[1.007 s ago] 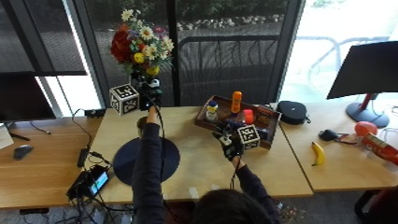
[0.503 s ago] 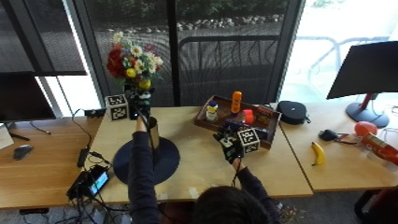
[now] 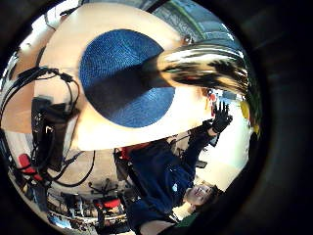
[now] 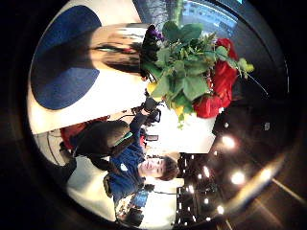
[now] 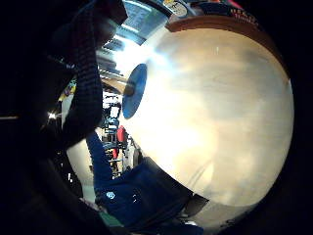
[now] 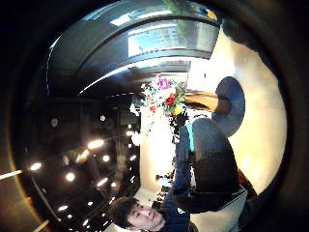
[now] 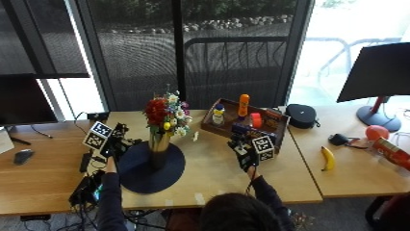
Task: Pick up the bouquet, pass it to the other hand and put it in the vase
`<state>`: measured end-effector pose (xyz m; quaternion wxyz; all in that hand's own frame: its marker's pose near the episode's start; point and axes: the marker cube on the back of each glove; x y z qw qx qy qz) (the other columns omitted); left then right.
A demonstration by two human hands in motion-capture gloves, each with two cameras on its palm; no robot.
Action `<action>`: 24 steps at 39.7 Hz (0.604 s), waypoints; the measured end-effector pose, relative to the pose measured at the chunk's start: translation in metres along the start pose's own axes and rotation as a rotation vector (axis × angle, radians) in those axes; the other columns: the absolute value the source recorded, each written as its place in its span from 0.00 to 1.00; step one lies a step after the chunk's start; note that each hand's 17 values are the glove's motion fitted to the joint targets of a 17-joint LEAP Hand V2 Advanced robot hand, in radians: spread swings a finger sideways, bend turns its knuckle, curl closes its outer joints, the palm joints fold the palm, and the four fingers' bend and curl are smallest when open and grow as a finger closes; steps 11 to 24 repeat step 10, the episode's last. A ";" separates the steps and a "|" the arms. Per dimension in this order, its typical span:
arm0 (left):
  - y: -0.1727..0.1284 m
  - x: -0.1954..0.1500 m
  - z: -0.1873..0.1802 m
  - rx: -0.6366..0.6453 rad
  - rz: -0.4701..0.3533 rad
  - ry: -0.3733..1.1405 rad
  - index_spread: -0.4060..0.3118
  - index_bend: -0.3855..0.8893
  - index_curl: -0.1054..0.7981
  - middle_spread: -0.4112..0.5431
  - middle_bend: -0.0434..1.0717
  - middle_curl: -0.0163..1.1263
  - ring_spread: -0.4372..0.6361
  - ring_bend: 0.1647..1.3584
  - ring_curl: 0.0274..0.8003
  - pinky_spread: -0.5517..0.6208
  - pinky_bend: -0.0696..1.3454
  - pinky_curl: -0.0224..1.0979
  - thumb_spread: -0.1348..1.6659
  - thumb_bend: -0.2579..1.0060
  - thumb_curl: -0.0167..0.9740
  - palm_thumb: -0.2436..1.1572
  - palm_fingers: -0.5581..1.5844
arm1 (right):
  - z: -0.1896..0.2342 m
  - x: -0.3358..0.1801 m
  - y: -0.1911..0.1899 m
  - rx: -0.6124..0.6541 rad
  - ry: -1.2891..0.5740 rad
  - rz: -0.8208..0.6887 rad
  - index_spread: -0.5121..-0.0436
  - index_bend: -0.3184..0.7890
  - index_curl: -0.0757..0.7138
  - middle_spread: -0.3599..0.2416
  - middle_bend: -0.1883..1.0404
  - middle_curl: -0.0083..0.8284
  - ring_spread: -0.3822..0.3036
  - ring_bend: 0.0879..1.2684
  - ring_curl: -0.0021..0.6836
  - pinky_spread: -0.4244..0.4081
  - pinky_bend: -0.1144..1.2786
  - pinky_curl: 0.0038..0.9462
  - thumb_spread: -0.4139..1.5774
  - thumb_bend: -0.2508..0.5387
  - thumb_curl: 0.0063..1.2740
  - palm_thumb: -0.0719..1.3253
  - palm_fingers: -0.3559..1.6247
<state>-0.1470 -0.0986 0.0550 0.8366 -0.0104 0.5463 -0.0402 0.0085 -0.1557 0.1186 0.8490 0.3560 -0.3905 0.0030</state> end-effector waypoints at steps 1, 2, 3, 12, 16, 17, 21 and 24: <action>0.001 0.001 -0.002 0.001 -0.003 0.001 0.68 0.32 0.47 0.80 0.16 0.33 0.83 0.23 0.45 0.88 0.29 0.34 0.51 0.17 0.48 0.47 0.17 | 0.001 -0.006 0.006 -0.054 -0.046 0.033 0.45 0.43 0.48 0.53 0.30 0.40 0.54 0.26 0.51 0.82 0.36 0.37 0.81 0.30 0.32 0.51 0.39; 0.002 0.002 -0.005 0.002 -0.004 0.004 0.69 0.32 0.46 0.82 0.16 0.33 0.84 0.24 0.45 0.88 0.30 0.34 0.51 0.17 0.48 0.47 0.17 | 0.003 -0.009 0.010 -0.095 -0.075 0.064 0.45 0.43 0.48 0.53 0.30 0.40 0.54 0.26 0.51 0.82 0.35 0.36 0.81 0.30 0.32 0.51 0.39; 0.003 0.003 -0.008 0.005 -0.004 0.009 0.70 0.32 0.45 0.83 0.17 0.32 0.85 0.25 0.45 0.89 0.30 0.34 0.51 0.17 0.47 0.46 0.17 | 0.005 -0.011 0.013 -0.138 -0.103 0.102 0.46 0.43 0.49 0.53 0.29 0.40 0.54 0.26 0.51 0.82 0.35 0.36 0.81 0.30 0.32 0.51 0.39; 0.006 0.008 -0.018 0.015 0.007 0.026 0.73 0.35 0.38 0.87 0.18 0.29 0.90 0.27 0.44 0.91 0.30 0.34 0.52 0.17 0.44 0.46 0.17 | 0.033 -0.011 0.021 -0.351 -0.208 0.165 0.46 0.43 0.49 0.55 0.29 0.39 0.54 0.25 0.50 0.82 0.35 0.36 0.81 0.30 0.32 0.52 0.39; 0.006 0.008 -0.018 0.015 0.007 0.026 0.73 0.35 0.38 0.87 0.18 0.29 0.90 0.27 0.44 0.91 0.30 0.34 0.52 0.17 0.44 0.46 0.17 | 0.033 -0.011 0.021 -0.351 -0.208 0.165 0.46 0.43 0.49 0.55 0.29 0.39 0.54 0.25 0.50 0.82 0.35 0.36 0.81 0.30 0.32 0.52 0.39; 0.006 0.008 -0.018 0.015 0.007 0.026 0.73 0.35 0.38 0.87 0.18 0.29 0.90 0.27 0.44 0.91 0.30 0.34 0.52 0.17 0.44 0.46 0.17 | 0.033 -0.011 0.021 -0.351 -0.208 0.165 0.46 0.43 0.49 0.55 0.29 0.39 0.54 0.25 0.50 0.82 0.35 0.36 0.81 0.30 0.32 0.52 0.39; 0.006 0.008 -0.018 0.015 0.007 0.026 0.73 0.35 0.38 0.87 0.18 0.29 0.90 0.27 0.44 0.91 0.30 0.34 0.52 0.17 0.44 0.46 0.17 | 0.033 -0.011 0.021 -0.351 -0.208 0.165 0.46 0.43 0.49 0.55 0.29 0.39 0.54 0.25 0.50 0.82 0.35 0.36 0.81 0.30 0.32 0.52 0.39; 0.006 0.008 -0.018 0.015 0.007 0.026 0.73 0.35 0.38 0.87 0.18 0.29 0.90 0.27 0.44 0.91 0.30 0.34 0.52 0.17 0.44 0.46 0.17 | 0.033 -0.011 0.021 -0.351 -0.208 0.165 0.46 0.43 0.49 0.55 0.29 0.39 0.54 0.25 0.50 0.82 0.35 0.36 0.81 0.30 0.32 0.52 0.39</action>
